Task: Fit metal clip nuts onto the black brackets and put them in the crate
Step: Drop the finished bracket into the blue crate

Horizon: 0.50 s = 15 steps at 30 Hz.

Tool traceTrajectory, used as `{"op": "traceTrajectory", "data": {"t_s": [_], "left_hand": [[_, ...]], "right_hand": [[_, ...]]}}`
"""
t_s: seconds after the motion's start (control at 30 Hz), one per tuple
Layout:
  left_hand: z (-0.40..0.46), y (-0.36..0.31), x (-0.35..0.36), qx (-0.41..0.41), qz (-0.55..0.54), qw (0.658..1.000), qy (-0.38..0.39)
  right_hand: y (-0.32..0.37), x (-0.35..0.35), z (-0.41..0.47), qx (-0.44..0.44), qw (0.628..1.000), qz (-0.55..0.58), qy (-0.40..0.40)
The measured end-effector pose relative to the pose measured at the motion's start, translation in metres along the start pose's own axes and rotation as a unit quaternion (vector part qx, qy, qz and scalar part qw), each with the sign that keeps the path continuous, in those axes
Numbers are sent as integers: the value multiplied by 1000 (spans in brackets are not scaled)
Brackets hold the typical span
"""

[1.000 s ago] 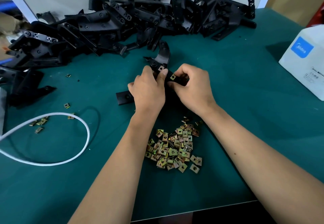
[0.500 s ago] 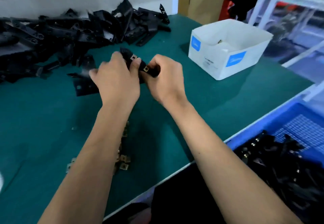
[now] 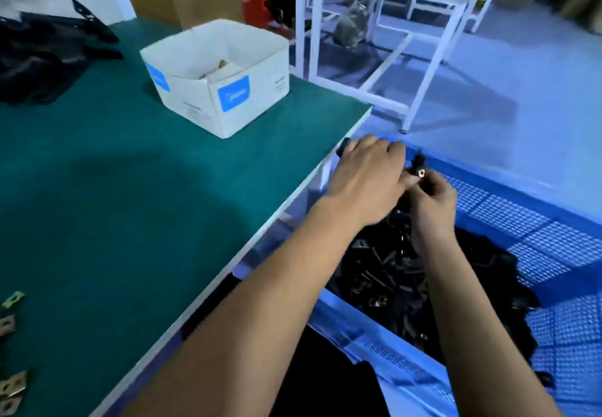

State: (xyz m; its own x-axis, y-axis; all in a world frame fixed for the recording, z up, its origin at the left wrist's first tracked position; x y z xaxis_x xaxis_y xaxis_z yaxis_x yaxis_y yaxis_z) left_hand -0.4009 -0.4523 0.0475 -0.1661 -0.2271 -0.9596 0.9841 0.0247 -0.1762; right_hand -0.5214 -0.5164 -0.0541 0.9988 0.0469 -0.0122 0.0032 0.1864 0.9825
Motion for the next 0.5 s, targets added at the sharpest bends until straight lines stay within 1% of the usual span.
{"op": "traceTrajectory", "data": {"t_s": [0.07,0.13,0.2,0.23,0.3,0.37,0.43,0.47,0.5], "left_hand": [[-8,-10,36,24,6,999,48],[-20,-12,71,29,1,991,128],[-34,-5,99,12,-7,978,207],[-41,-1,109,5,-9,973,231],[-49,6,119,-7,-28,968,250],[-52,10,119,-26,-76,967,242],[-47,12,108,-49,-131,969,206],[-42,11,99,-56,-152,971,178],[-35,11,87,-59,-171,973,144]], "right_hand": [[-63,-38,-7,126,990,-48,-49],[-117,-67,-28,244,960,-115,-77],[-158,-85,-51,330,926,-165,-85],[-171,-88,-60,355,913,-183,-80],[-184,-89,-69,375,894,-237,-62],[-183,-87,-67,374,872,-313,-52],[-165,-81,-62,367,837,-398,-79],[-151,-76,-58,347,829,-427,-103],[-133,-68,-52,305,833,-444,-124]]}}
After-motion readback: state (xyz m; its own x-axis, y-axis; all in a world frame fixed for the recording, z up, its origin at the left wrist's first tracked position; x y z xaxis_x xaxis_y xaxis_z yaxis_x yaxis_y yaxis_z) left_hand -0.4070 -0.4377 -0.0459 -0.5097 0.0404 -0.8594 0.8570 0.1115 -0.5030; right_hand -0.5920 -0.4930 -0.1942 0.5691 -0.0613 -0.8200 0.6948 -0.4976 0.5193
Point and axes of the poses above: each hand's wrist, its own z-axis towards the middle knuckle, its own x-axis out of the palm, y = z × x, the point moved 5 cm from there along z, towards the middle knuckle, and after that the axes turned 5 degrees about -x, right-handed, at the moved point
